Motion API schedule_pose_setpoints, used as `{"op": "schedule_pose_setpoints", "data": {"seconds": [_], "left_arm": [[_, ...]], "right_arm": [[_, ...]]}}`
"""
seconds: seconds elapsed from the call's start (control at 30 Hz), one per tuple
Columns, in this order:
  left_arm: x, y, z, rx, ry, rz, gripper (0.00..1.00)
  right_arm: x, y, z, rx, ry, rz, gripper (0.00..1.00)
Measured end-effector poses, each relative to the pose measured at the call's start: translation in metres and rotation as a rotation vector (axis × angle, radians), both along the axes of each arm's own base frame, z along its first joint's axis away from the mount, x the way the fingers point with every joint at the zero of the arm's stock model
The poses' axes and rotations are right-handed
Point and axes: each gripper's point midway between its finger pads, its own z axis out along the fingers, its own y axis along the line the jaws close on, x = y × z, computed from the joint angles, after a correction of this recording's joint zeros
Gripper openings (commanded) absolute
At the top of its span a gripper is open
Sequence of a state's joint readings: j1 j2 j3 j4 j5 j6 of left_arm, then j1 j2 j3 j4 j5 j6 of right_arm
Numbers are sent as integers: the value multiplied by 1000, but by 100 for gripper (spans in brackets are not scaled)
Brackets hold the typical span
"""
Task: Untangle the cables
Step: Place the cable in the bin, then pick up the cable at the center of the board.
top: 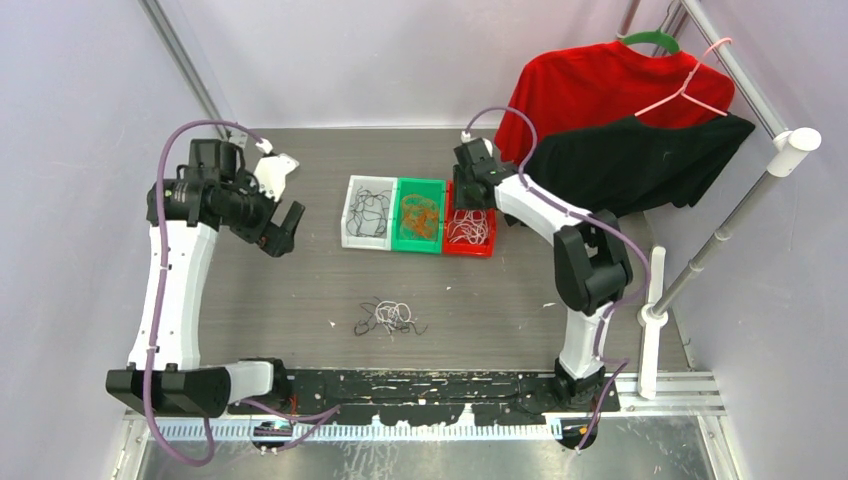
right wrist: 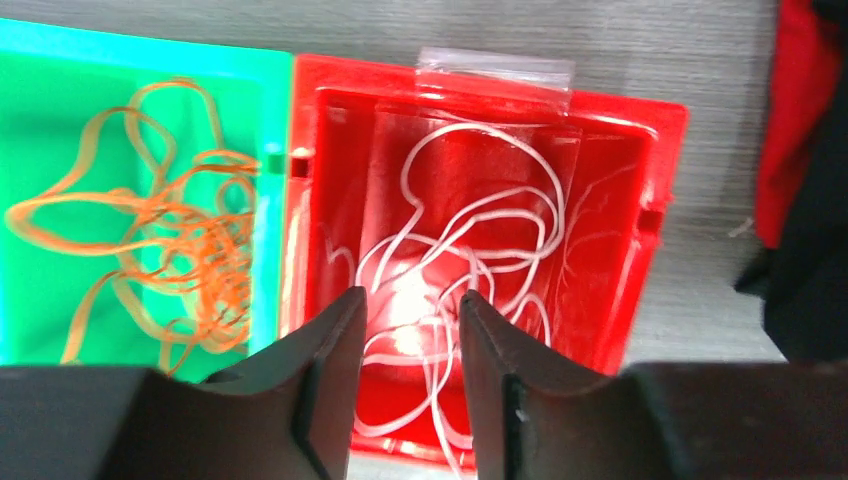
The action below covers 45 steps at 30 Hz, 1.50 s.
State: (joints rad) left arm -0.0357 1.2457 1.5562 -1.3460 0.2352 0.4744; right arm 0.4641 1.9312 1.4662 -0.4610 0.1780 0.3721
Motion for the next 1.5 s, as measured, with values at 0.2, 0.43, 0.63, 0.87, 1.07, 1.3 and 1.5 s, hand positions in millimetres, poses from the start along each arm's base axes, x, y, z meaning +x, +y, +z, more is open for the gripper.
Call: {"op": "schedule_pose_setpoints", "data": {"seconds": [0.2, 0.43, 0.63, 0.87, 1.07, 1.3, 1.5], "left_arm": [[8, 12, 2, -72, -10, 86, 99], [13, 22, 4, -135, -7, 155, 99], [12, 16, -2, -166, 9, 137, 99], [4, 7, -20, -204, 68, 101, 100], [-8, 0, -35, -227, 107, 55, 100], [-22, -14, -57, -261, 174, -23, 100], [-44, -48, -99, -234, 288, -158, 100]], "right_arm": [[-11, 10, 94, 50, -166, 41, 100], [-56, 1, 184, 196, -356, 36, 92], [-127, 39, 133, 183, -256, 175, 84], [-228, 110, 30, 66, -31, 486, 75], [-244, 140, -5, 80, 38, 568, 70], [-249, 158, -35, 87, 117, 618, 51], [-254, 168, -41, 125, 148, 635, 26]]}}
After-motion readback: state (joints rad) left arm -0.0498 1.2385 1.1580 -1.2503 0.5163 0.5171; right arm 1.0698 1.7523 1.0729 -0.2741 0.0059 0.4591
